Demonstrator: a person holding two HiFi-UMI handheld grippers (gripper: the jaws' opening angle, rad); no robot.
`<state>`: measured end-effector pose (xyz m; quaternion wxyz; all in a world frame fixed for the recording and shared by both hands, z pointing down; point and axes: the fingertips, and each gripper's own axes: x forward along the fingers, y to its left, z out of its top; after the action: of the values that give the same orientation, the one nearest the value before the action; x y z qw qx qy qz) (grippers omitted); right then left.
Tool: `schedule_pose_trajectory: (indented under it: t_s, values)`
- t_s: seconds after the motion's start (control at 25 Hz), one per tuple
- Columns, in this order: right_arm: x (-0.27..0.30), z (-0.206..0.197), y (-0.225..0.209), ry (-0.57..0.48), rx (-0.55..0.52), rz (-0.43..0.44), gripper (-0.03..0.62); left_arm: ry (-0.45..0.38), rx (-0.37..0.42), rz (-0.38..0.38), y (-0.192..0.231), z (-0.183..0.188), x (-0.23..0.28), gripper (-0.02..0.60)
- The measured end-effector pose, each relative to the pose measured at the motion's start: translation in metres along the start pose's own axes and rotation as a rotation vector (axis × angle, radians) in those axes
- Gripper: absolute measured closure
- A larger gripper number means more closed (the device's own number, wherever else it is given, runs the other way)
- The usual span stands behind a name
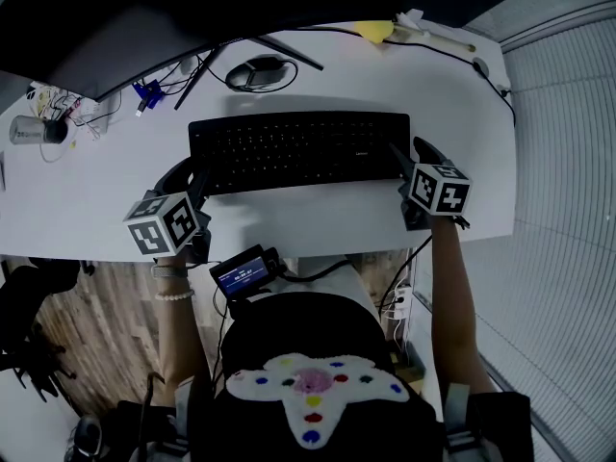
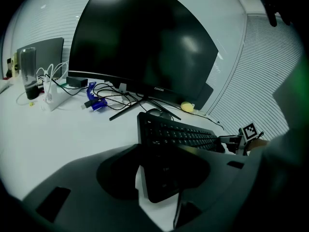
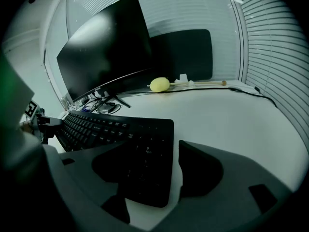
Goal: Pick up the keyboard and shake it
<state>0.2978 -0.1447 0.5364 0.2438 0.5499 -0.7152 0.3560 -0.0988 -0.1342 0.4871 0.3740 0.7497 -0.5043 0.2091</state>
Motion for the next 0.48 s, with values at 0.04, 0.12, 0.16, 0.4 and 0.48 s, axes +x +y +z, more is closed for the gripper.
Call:
schedule_pose_trajectory:
  t_s: [0.04,0.12,0.16,0.4,0.48]
  values:
    - [0.0012,-0.0010,0.0001,0.005,0.014,0.013,0.307,0.000,0.000,0.004,0.0003,-0.0001,-0.0002,0.391]
    - [0.0032,-0.0026,0.0009,0.014,0.060,0.048,0.307,0.001,0.001,0.013,0.0015,-0.0002,-0.0003,0.391]
    - [0.0041,-0.0033,0.0013,0.018,0.088,0.068,0.309,0.001,0.001,0.016,0.0021,-0.0004,-0.0003,0.391]
    - [0.0097,-0.0068,0.0034,0.045,0.150,0.122,0.310,0.017,0.004,0.036,0.0051,-0.0052,0.0015,0.391]
    - [0.0109,-0.0064,0.0043,0.044,0.149,0.127,0.309,0.021,0.000,0.037,0.0070,-0.0068,0.0023,0.391]
